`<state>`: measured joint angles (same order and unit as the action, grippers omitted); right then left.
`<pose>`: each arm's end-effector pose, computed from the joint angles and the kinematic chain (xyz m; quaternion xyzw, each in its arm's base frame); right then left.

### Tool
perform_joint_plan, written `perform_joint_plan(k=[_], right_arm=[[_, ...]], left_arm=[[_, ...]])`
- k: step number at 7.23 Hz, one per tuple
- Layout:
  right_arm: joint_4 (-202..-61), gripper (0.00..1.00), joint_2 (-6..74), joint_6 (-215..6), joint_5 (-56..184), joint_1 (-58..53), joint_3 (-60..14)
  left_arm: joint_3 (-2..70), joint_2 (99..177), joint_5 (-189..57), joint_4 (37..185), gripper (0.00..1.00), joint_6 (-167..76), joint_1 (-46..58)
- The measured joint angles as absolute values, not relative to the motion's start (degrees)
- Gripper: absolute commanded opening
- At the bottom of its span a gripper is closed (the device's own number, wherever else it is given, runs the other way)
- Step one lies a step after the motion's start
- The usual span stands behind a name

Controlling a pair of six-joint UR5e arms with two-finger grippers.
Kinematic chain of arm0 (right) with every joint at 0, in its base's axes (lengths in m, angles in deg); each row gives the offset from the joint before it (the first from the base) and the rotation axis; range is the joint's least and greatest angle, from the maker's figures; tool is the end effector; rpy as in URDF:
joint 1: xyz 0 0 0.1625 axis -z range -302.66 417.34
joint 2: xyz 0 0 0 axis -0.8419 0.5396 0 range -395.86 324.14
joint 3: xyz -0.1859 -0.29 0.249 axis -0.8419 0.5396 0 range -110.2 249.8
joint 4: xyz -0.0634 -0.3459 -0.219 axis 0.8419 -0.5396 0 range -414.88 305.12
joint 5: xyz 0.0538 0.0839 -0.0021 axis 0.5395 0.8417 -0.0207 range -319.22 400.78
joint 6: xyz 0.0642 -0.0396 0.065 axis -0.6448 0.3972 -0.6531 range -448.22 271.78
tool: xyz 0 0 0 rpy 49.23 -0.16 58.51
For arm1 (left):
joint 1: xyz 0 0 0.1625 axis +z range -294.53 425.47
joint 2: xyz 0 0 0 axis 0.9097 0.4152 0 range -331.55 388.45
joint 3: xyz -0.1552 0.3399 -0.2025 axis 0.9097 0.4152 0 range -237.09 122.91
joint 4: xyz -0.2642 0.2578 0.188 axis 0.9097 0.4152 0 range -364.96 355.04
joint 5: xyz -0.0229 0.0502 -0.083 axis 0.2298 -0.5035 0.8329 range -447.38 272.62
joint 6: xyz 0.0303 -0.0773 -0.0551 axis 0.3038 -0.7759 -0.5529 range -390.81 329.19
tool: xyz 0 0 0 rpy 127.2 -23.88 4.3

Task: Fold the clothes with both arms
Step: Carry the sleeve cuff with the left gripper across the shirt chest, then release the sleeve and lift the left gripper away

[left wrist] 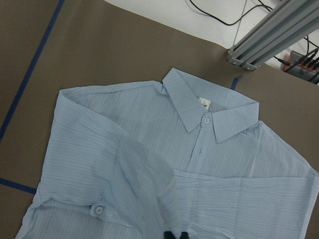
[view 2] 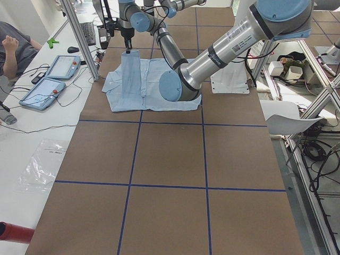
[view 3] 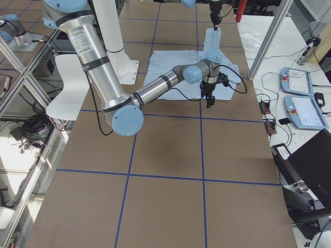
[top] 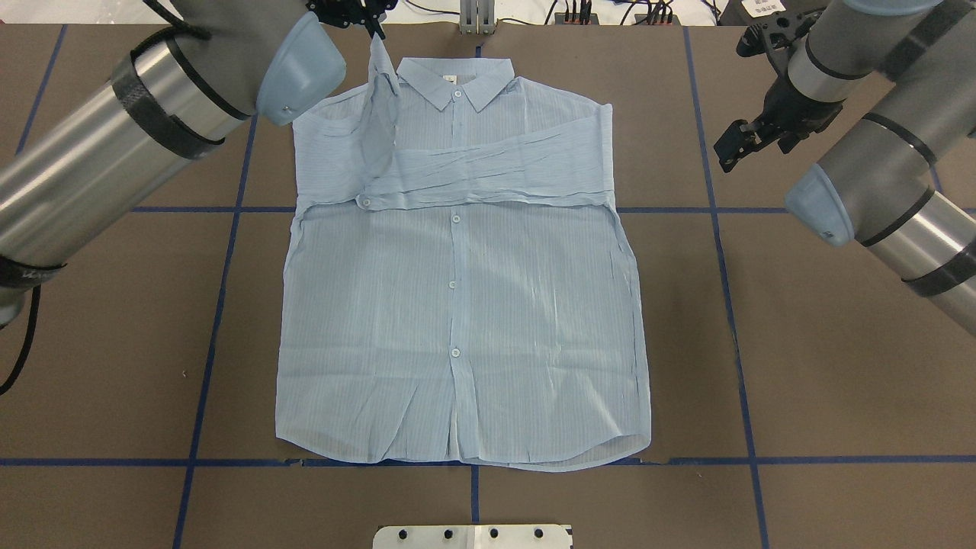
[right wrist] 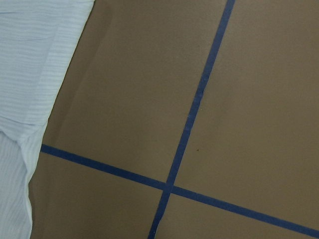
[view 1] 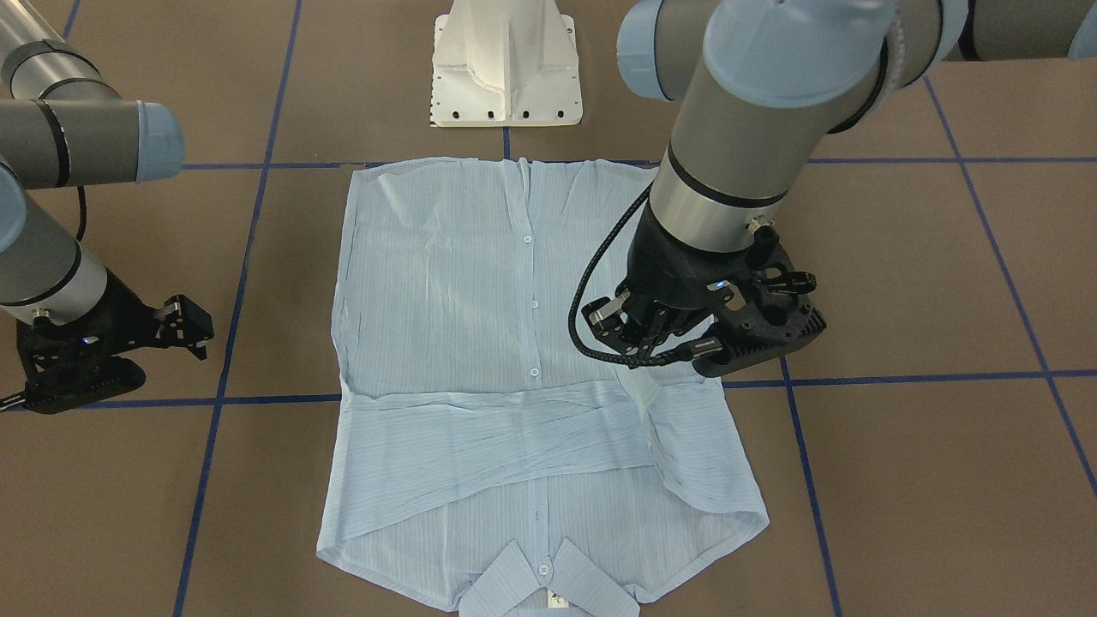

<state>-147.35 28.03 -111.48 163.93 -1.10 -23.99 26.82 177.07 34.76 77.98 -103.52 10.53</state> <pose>-0.2751 -0.5985 0.3768 0.0742 -0.3506 -0.1347 0.9238 0.3544 -0.6448 0.0606 0.0127 0.4505 -0.1847 0.8734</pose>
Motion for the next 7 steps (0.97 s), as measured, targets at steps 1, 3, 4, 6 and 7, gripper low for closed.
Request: perform_joint_plan(k=[1, 3, 4, 6, 7], right_arm=[[-147.3, 1.0, 28.1, -111.5, 163.9, -1.1, -24.0], [-147.4, 1.0, 28.1, -111.6, 163.9, -1.1, -23.9], [-147.4, 1.0, 28.3, -111.6, 163.9, -1.1, -23.8], [-147.4, 1.0, 28.8, -111.6, 164.0, -1.2, -23.8], [-146.9, 1.0, 29.4, -111.7, 164.1, -1.3, -23.9]], left_arm=[[25.6, 177.2, 34.9, 80.3, 0.0, -105.6, 11.8], [19.4, 178.0, 34.6, 89.4, 0.0, -110.9, 15.0], [15.3, 178.9, 33.9, 93.5, 0.0, -112.6, 17.0], [6.4, 181.6, 31.1, 102.1, 0.0, -116.2, 21.1], [2.7, 182.3, 29.6, 106.3, 0.0, -117.7, 22.9]])
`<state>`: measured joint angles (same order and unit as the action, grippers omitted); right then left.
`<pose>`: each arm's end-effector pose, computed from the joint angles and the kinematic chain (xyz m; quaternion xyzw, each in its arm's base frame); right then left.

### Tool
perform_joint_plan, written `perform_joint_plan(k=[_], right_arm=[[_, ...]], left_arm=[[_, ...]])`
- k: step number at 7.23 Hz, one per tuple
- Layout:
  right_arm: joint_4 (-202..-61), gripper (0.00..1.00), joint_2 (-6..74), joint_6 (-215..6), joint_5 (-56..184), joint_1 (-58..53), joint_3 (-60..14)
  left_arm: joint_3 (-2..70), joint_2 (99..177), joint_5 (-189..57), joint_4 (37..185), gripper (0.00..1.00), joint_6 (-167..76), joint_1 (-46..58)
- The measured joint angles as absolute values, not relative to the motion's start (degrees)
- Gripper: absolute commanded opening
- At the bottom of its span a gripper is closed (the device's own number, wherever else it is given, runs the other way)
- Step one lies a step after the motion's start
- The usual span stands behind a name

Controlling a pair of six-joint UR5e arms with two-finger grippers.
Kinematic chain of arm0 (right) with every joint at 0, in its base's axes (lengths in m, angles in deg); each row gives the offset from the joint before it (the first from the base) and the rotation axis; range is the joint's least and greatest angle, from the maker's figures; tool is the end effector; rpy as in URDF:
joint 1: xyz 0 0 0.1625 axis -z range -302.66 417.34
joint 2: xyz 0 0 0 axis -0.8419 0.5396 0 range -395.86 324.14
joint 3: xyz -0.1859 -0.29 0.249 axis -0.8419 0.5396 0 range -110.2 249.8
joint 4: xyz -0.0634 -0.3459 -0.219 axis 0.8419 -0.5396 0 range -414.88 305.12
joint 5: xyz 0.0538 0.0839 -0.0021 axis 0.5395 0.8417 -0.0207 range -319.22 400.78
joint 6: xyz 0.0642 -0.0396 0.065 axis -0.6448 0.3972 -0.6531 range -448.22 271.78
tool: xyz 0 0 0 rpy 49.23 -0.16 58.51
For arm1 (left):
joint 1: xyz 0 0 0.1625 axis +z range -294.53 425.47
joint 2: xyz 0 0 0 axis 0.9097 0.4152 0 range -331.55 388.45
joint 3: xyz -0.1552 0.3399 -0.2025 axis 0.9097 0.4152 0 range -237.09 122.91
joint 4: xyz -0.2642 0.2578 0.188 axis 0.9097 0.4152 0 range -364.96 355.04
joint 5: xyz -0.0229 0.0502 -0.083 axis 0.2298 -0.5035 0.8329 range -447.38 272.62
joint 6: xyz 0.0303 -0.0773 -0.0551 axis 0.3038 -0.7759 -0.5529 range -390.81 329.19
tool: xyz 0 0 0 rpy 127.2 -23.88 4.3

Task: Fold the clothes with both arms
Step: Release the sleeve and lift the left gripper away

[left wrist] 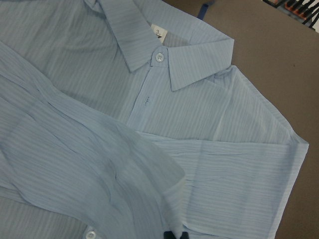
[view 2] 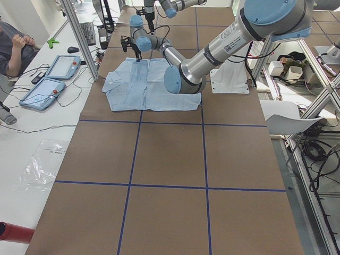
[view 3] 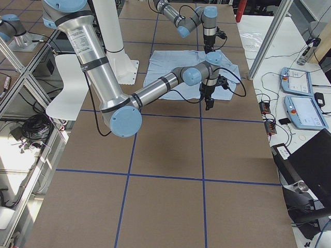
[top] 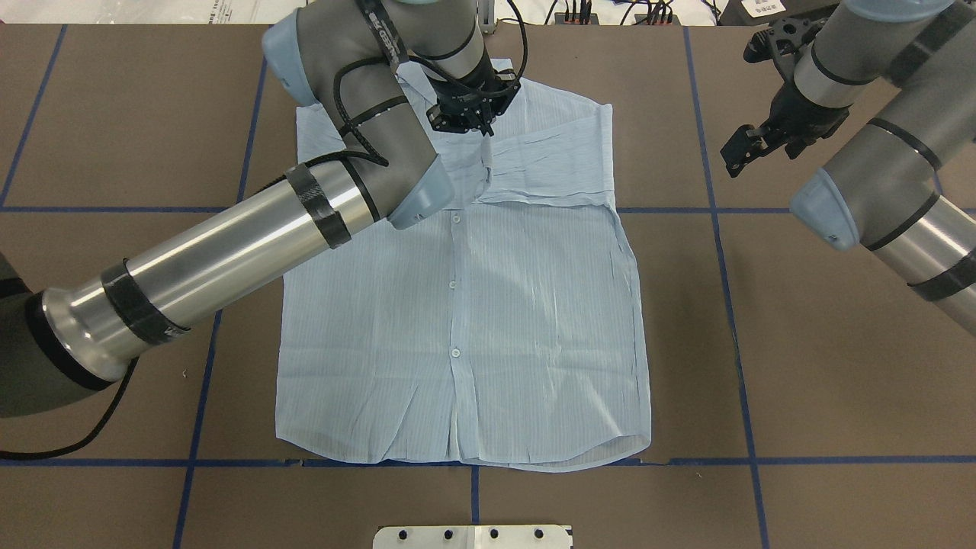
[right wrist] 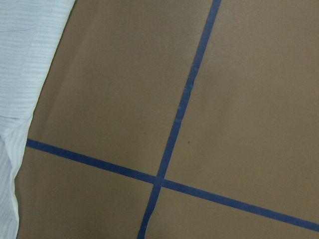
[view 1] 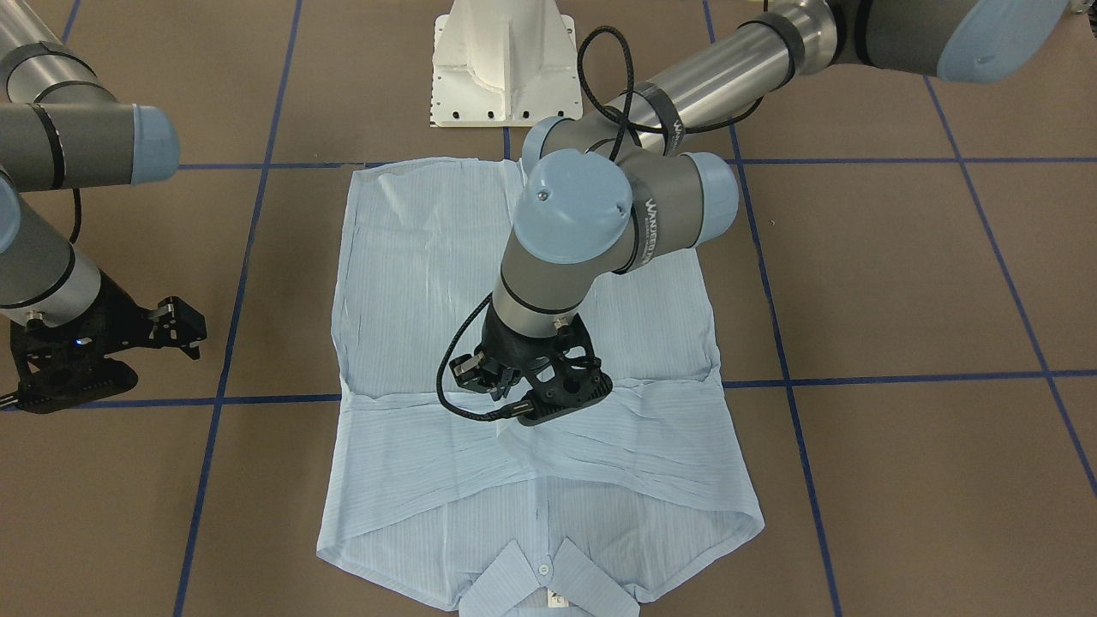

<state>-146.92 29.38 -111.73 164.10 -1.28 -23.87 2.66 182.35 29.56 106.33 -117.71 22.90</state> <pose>-0.2710 -0.5952 0.3920 0.0654 -0.3484 -0.1292 0.9261 0.5576 -0.6319 0.1016 -0.0164 0.4937 -0.1902 0.8484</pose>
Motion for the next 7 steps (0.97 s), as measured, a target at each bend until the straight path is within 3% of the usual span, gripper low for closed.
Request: perform_joint_plan(k=[1, 2, 7], right_arm=[[-145.8, 1.0, 30.3, -111.8, 164.4, -1.5, -23.9], [-144.6, 1.0, 31.1, -111.8, 164.7, -1.8, -23.9], [-141.7, 1.0, 32.0, -112.8, 165.3, -2.2, -23.9]], left_arm=[[0.3, 183.0, 27.7, 109.2, 0.41, -118.6, 24.5], [-1.5, 183.7, 26.4, 111.9, 0.99, -119.0, 25.8], [-2.9, 183.7, 24.4, 119.8, 1.0, -118.4, 27.9]])
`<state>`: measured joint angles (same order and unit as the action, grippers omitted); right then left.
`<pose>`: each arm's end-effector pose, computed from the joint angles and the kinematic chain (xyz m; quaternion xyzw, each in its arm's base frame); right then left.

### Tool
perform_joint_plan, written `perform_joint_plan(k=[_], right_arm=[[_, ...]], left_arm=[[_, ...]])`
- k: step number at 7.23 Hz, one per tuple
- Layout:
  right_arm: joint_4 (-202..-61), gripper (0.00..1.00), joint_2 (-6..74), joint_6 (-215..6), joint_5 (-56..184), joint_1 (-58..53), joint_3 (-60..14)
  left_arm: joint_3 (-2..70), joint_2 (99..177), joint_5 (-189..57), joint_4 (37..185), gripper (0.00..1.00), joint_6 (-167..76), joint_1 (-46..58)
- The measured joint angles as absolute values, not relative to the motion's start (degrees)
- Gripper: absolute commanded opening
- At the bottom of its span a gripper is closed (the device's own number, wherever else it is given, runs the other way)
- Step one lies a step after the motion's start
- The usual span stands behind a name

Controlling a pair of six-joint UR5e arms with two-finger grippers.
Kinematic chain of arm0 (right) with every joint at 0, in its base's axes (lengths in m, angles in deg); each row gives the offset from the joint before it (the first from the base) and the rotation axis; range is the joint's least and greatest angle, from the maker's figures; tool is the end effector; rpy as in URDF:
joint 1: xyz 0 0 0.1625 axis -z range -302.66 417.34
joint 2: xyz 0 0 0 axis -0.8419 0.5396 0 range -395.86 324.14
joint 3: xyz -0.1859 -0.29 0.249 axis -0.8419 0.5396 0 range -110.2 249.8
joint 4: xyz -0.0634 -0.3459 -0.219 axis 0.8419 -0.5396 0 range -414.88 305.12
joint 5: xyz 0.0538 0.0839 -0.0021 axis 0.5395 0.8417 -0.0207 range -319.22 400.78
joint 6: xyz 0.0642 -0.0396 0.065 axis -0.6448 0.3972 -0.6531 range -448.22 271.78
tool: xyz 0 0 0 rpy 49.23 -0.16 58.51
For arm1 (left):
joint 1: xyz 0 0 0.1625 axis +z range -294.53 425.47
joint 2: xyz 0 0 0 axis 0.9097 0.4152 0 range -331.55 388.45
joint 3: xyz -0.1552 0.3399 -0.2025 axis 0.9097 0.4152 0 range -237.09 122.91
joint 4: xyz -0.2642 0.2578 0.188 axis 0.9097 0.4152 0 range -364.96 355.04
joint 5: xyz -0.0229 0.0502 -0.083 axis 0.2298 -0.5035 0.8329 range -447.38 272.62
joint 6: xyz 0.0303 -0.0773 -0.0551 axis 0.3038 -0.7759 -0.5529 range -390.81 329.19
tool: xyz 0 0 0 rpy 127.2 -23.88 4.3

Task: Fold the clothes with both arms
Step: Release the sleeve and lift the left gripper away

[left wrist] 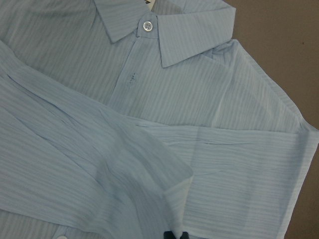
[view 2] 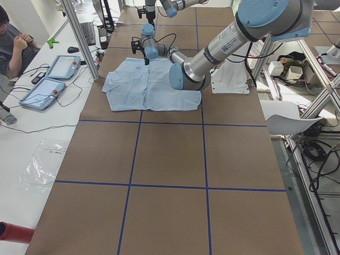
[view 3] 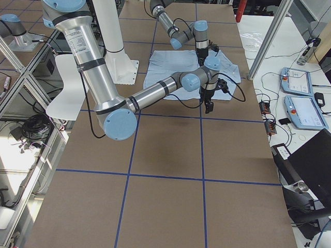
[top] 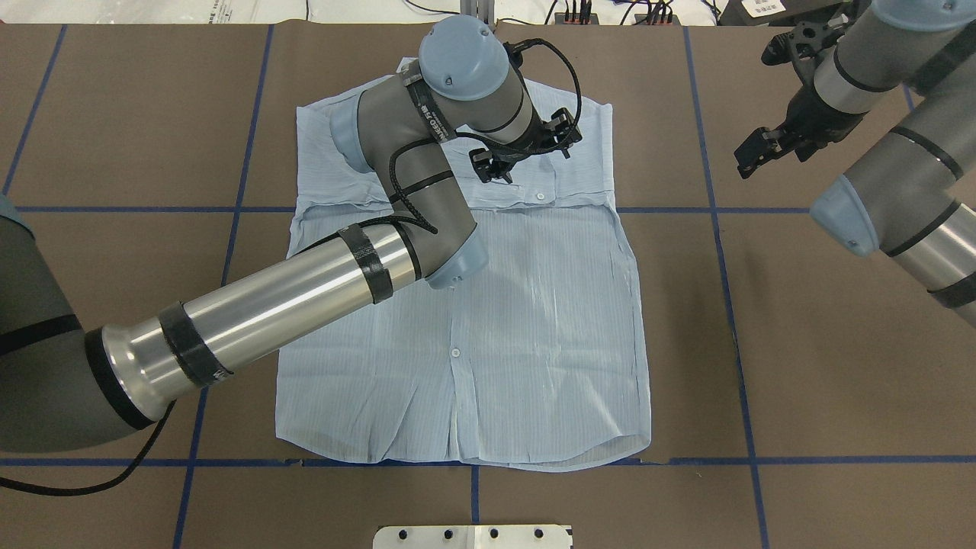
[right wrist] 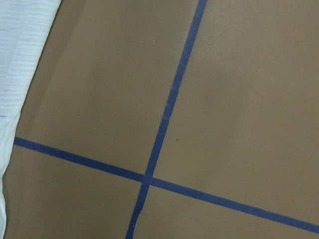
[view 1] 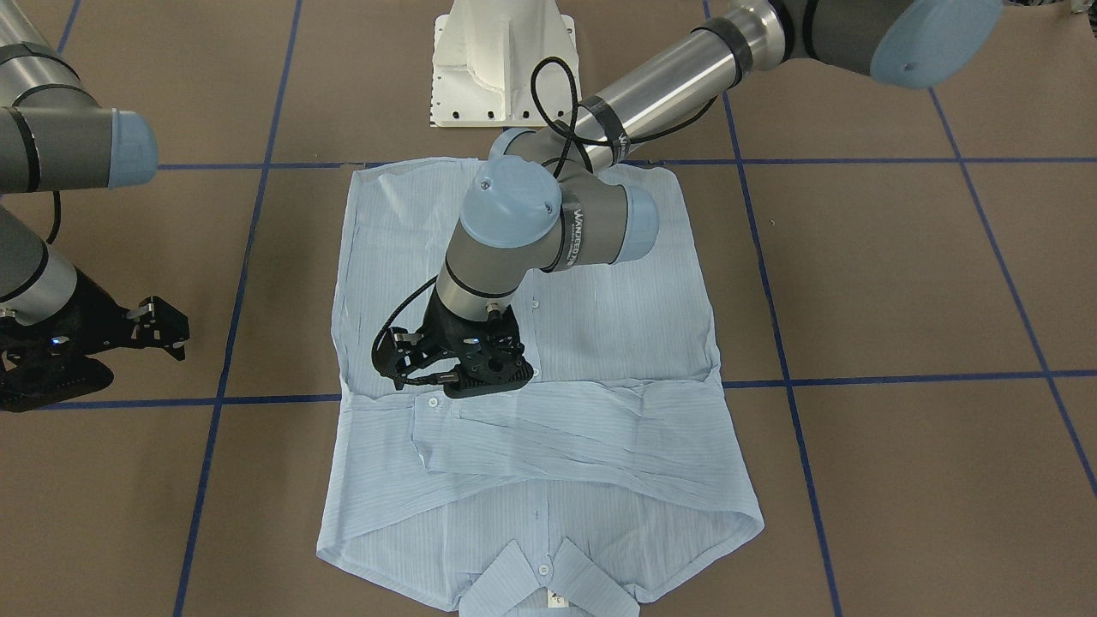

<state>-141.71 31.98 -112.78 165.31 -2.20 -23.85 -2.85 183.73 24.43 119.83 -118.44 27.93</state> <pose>-0.2584 -0.5909 0.4089 0.0792 -0.3652 -0.1216 0.9196 0.6184 -0.5966 0.0973 0.0278 0.5459 -0.1552 0.8229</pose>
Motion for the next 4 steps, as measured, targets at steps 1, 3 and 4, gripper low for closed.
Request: perform_joint_plan(k=[1, 3, 4], right_arm=[[-138.8, 1.0, 33.0, -115.3, 165.4, -1.7, -24.1], [-127.2, 1.0, 36.3, -128.3, 163.7, 3.4, -24.8], [-123.1, 1.0, 38.3, -134.2, 161.5, 6.8, -26.4]], left_arm=[[-0.2, 181.6, 24.5, 118.7, 0.99, -118.3, 27.8], [12.3, 173.7, 24.5, 111.5, 1.0, -116.5, 27.6], [18.9, 169.9, 24.5, 106.6, 1.0, -114.1, 27.5]])
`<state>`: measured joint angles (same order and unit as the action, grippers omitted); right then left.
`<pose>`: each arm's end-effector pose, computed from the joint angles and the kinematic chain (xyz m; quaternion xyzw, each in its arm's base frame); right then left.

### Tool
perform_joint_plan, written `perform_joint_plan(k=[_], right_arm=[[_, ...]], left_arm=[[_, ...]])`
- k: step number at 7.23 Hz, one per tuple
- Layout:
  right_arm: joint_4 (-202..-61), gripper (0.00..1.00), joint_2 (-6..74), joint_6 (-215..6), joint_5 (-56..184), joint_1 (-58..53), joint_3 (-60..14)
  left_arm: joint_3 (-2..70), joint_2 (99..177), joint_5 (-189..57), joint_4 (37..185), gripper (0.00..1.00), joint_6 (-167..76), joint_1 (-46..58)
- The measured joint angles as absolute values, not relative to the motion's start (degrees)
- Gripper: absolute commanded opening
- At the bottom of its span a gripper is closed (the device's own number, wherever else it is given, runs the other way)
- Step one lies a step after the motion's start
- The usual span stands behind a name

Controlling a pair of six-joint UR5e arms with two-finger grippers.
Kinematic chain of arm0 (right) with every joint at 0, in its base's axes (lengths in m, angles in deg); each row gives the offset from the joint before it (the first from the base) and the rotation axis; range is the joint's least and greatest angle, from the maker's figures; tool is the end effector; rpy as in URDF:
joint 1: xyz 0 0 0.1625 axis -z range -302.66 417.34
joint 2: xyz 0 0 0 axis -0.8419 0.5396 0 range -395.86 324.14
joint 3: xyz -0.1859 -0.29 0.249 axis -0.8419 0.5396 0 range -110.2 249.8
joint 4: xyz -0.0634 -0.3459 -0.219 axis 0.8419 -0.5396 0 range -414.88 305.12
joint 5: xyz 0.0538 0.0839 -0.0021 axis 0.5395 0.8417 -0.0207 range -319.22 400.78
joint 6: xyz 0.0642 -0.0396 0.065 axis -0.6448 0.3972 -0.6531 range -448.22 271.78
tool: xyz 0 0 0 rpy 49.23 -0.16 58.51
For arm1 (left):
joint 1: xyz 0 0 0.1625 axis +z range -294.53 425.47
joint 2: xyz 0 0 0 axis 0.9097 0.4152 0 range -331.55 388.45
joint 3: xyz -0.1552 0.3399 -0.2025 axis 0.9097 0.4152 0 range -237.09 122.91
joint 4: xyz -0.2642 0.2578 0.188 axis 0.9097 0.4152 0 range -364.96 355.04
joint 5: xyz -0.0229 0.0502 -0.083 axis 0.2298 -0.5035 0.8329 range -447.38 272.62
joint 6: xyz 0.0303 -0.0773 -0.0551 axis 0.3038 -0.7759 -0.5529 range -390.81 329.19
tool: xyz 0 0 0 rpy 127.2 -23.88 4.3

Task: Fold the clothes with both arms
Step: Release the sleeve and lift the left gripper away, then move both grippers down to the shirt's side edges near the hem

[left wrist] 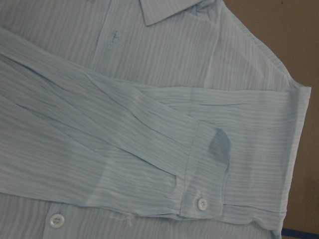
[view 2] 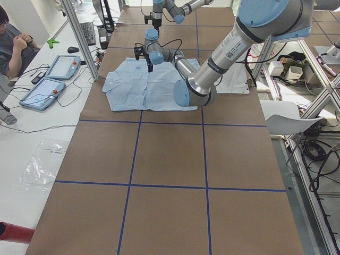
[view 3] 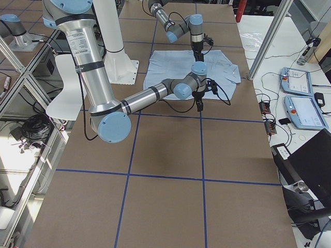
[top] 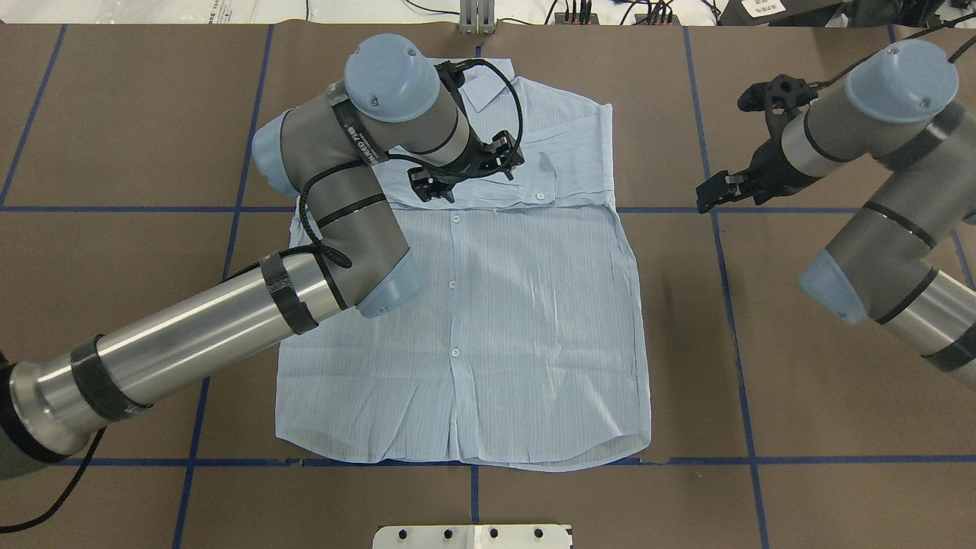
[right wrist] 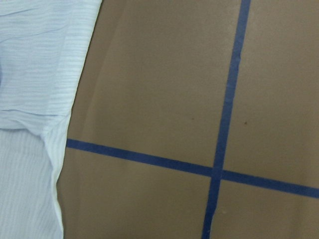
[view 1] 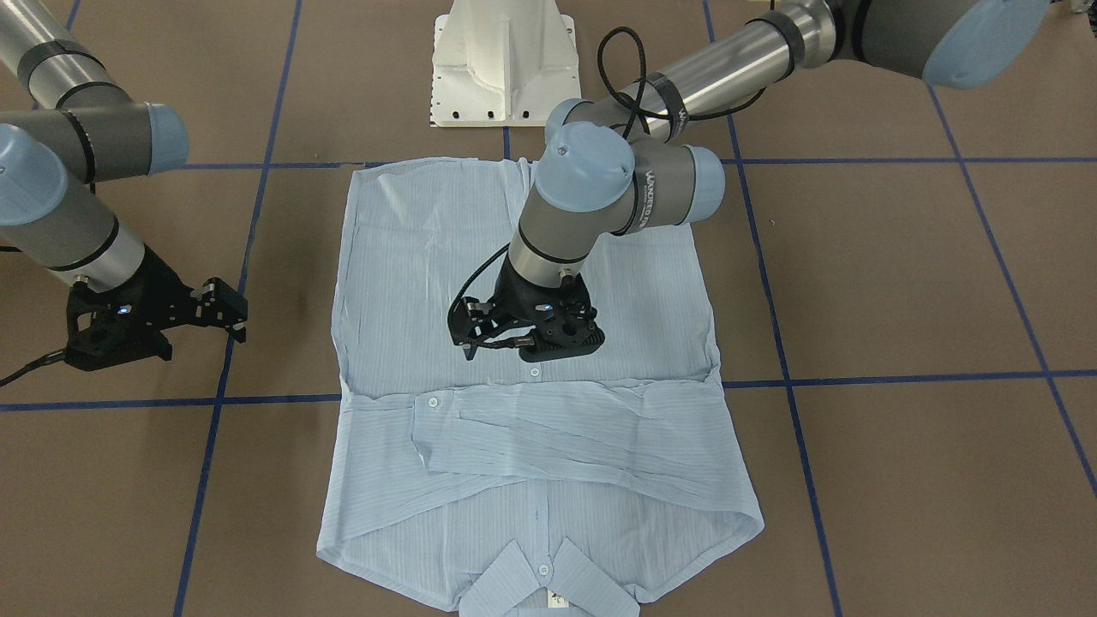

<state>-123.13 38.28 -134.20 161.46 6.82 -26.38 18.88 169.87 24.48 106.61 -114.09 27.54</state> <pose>-0.3248 -0.5240 0.4171 0.0976 -0.4243 -0.0477 0.8990 0.5517 -0.5519 0.1516 0.0309 0.5097 -0.1400 0.8483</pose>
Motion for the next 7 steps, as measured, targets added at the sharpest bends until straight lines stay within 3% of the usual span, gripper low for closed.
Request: perform_joint_plan(k=[4, 7], right_arm=[[-120.9, 1.0, 46.1, -153.8, 147.8, 24.8, -38.9], [-121.6, 1.0, 48.8, -163.6, 137.5, 37.6, -42.4]], left_arm=[[49.2, 151.1, 24.2, 89.9, 0.99, -104.1, 27.1], [58.4, 144.0, 24.2, 87.2, 0.99, -100.9, 27.1]])
